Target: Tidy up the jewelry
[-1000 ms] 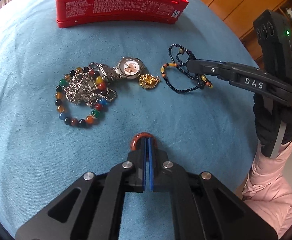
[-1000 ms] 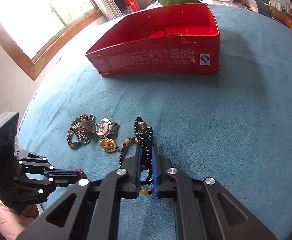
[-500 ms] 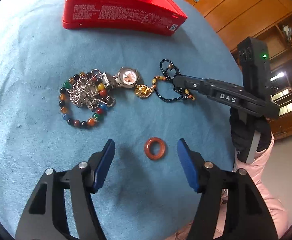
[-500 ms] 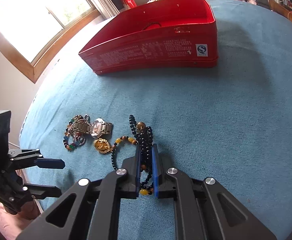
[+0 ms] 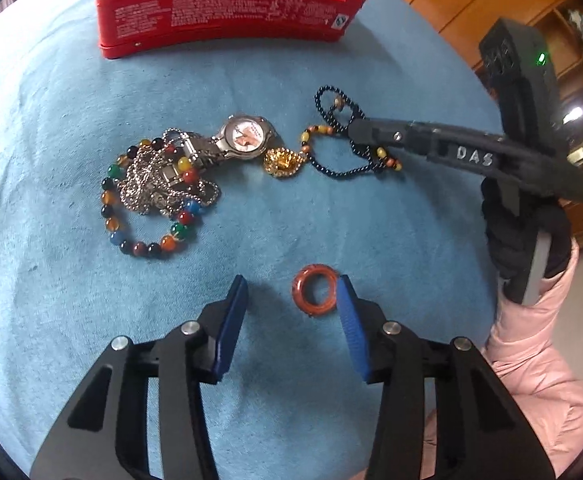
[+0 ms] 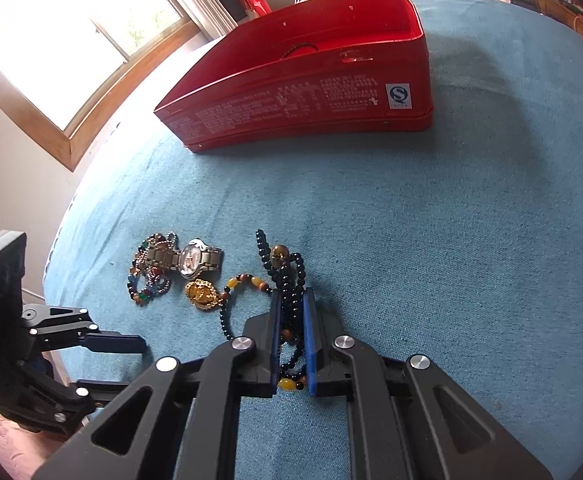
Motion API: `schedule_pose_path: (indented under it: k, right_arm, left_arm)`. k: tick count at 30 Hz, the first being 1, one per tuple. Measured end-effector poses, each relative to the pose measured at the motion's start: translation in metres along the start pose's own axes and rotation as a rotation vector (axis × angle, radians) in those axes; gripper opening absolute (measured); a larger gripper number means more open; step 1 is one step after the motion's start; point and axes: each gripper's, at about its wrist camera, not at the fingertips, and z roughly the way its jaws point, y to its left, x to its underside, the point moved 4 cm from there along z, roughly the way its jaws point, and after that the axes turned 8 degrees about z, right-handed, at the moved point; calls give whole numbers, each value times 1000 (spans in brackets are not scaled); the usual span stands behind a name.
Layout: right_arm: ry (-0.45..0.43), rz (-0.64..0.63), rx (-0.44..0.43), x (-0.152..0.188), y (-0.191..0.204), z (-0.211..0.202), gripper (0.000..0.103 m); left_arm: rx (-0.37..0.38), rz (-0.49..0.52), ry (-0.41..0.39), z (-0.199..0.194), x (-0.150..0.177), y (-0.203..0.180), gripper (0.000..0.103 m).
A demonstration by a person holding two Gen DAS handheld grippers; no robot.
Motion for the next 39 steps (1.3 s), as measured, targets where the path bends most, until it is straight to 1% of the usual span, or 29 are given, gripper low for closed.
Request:
schedule_pose_path:
  k: [5,7,8,9,11,14,16,18,22,24,26,32,33,35,39]
  right_arm:
    - [-1,0,1,0,-1,0,10]
    - [-1,0,3,-1,-1,0,10]
    - [-1,-1,5,-1,-1,-1,10]
    - [-1,-1,6,-1,-1,-1,10]
    - [-4,-3,12,-1,0,-2,10]
    - [-17,-3,17,-1,2,-6,10]
    - [-32,0,12,-2,2,-12,10]
    - [-44,1,4,-4,3,-17,10]
    - [-58,-13,-19,-8,10,-28,10]
    - [-72,-23,-24,-11,15,-34,10]
    - [-84,-27,-41,-14,19,-42,10]
    - [-153,-58,-30,-27,31,-76,10]
    - [-173,-64,-22,-33,34,-85,10]
    - [-200,-70,-14,-41,36,-96,10]
    - [-264,-70,-6,-69,43,-116,10]
  left_arm:
    - [-92,95,30,14,-11,-20,44]
    - [-102,116,29,17,-12,-28,28]
    - [-66,124,32,21,-13,-33,8]
    - [-53,123,39,25,-13,-38,7]
    - [-69,133,5,25,-15,-41,7]
    - [-53,90,-41,20,-17,-35,7]
    - [-66,55,-79,12,-19,-22,7]
    - [-41,26,-109,2,-19,-14,7]
    - [-49,-12,-186,-24,-22,0,7]
    - [-55,-26,-207,-36,-19,10,7]
    - [-59,-39,-218,-45,-17,7,7]
    - [-63,-52,-250,-72,-27,21,7]
    - [-63,-52,-255,-83,-26,26,7]
    - [-65,-50,-267,-92,-34,29,7]
    - [-90,-52,-308,-111,-66,38,7]
